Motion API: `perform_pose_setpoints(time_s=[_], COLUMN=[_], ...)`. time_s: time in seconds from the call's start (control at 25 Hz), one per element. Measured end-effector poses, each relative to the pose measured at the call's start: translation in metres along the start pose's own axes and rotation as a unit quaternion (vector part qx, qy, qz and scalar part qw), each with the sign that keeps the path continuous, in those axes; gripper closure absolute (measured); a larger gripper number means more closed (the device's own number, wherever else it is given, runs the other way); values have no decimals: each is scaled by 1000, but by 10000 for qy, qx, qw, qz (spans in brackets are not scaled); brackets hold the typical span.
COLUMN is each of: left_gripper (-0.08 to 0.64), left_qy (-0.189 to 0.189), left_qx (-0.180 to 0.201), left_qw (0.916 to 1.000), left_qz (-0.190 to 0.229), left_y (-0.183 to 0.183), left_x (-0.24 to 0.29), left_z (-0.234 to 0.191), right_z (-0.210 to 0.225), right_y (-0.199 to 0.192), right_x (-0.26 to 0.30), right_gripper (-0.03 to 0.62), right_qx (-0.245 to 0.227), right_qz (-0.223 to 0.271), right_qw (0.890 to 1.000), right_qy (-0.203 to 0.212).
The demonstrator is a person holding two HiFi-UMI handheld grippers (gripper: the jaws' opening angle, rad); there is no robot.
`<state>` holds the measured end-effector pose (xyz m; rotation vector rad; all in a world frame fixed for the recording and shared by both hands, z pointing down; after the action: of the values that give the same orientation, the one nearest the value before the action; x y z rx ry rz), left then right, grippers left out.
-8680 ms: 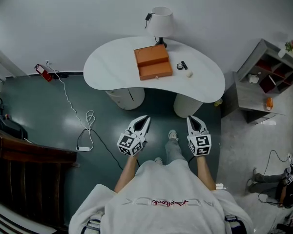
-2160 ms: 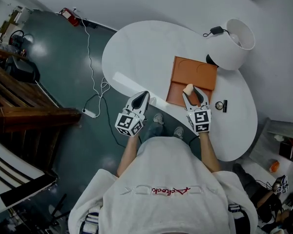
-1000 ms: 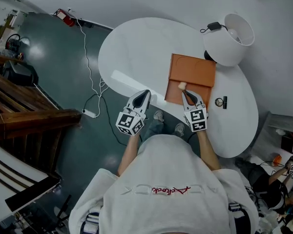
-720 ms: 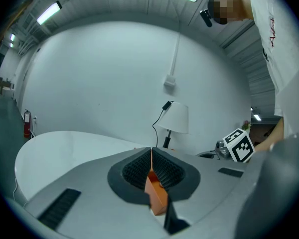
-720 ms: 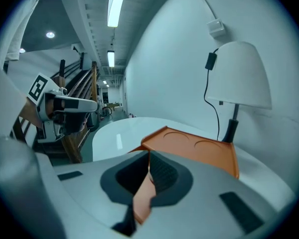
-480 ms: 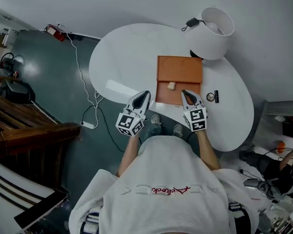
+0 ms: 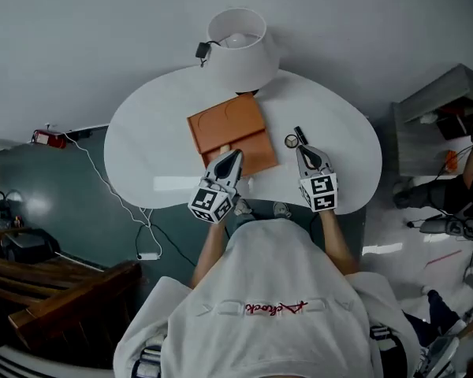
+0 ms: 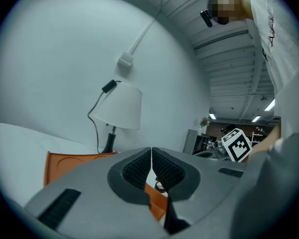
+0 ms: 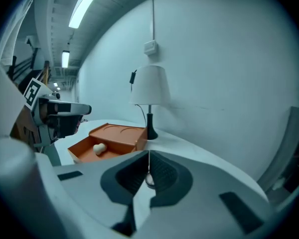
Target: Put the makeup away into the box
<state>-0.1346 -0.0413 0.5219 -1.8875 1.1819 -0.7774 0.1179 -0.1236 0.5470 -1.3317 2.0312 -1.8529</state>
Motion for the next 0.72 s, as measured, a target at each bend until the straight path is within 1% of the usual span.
perform_pose_setpoints(time_s=[0.16,0.36,0.52,0.72], left_gripper=[545,545,545,545], left_qy=[-457,-758,-807,-716], left_qx=[67,118,107,37], left_qw=[9987,9962,9955,9956], left_qz=[-238,-413,-491,-606], left_y=[-6,-11,-15,-21], left_x=[33,55,61,58], left_z=[20,38,41,37], right_z=[22,35,36,29], right_y=[-18,-31,-37,-46], right_x=[-28,-48,-51,-48], right_gripper=[569,569,569,569], right_qx=[238,411,481,561], right_qz=[-119,-180,-234,-357], right_qw=[9985,9960,9953,9954], right_qy=[-484,-771,-808,-687])
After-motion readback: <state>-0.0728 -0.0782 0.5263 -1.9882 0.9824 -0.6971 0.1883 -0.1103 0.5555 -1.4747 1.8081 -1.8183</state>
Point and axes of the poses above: the fingertips, and each gripper's own axes: x forward along the fingers, z to its right, y out of its top, the point moved 9 cm from there along -x, backward along the fingers, and after that the axes turned 15 degrees about -x, right-handed, at the moved point
